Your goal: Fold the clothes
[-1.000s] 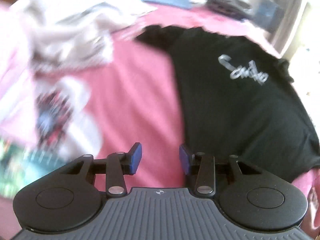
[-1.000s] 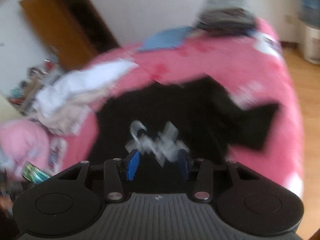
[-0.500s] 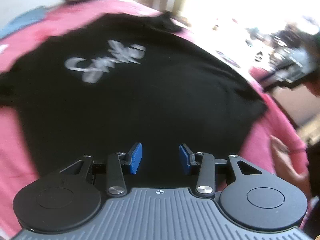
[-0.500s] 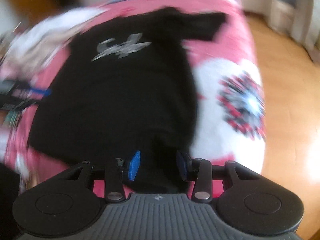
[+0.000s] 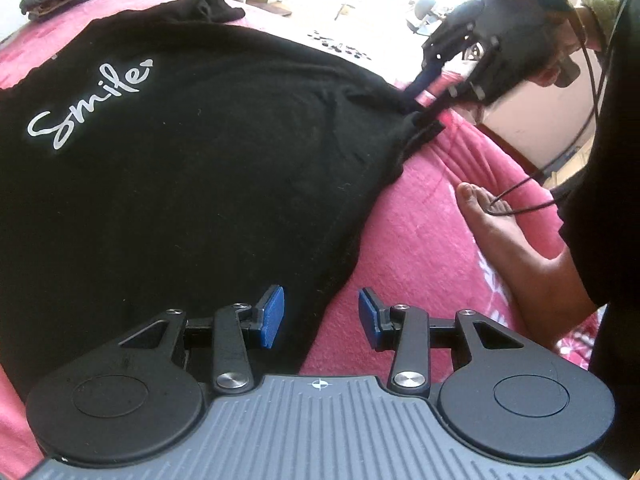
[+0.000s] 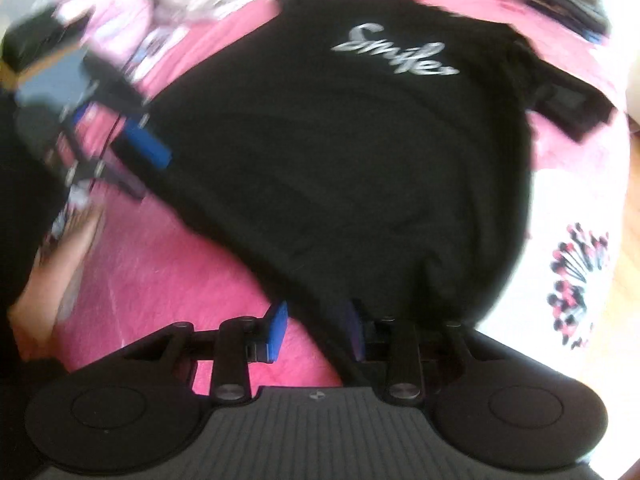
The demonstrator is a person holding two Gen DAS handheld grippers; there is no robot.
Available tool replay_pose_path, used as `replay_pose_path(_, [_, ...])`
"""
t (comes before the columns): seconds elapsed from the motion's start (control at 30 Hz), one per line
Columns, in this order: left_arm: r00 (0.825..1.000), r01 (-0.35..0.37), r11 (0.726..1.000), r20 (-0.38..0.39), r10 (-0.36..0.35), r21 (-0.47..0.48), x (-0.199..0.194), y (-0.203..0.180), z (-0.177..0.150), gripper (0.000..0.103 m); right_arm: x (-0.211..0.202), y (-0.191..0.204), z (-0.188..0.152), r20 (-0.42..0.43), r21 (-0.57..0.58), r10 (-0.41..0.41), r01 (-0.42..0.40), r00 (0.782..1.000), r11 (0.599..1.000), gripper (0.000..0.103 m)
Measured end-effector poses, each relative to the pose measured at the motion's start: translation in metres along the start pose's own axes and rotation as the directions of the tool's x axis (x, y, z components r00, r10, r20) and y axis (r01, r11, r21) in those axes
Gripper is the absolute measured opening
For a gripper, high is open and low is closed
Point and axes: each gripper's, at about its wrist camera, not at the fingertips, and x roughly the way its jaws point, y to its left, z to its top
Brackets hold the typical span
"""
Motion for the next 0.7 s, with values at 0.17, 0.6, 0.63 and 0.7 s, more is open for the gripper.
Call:
replay_pose_path(0.17, [1.000,0.003,0.996,0.026,-0.001,-0.088,0.007,0.010,0.012,0.041,-0.017,-0.069,0.011,0.133,0.338,-0.107,0.057,0.985,0.940,0.036])
replay_pose_path(0.6, [0.999,-0.036,0.983,0.001,0.037,-0.182,0.033,0.015,0.020,0.041,0.067,-0.268,0.095,0.409,0.840,-0.040,-0.359,0.912,0.406,0.050])
replay_pose_path(0.63, [0.999,-0.038,0.981,-0.002,0.038,-0.190,0.035,0.015,0.019,0.041,0.078,-0.276,0.101,0.394,0.854,-0.046,-0.348,0.918,0.387,0.051])
replay_pose_path(0.7, [0.999,-0.039,0.978,-0.005,0.039,-0.204,0.038,0.015,0.018,0.041,0.095,-0.286,0.109,0.394,0.869,-0.057,-0.352,0.917,0.347,0.052])
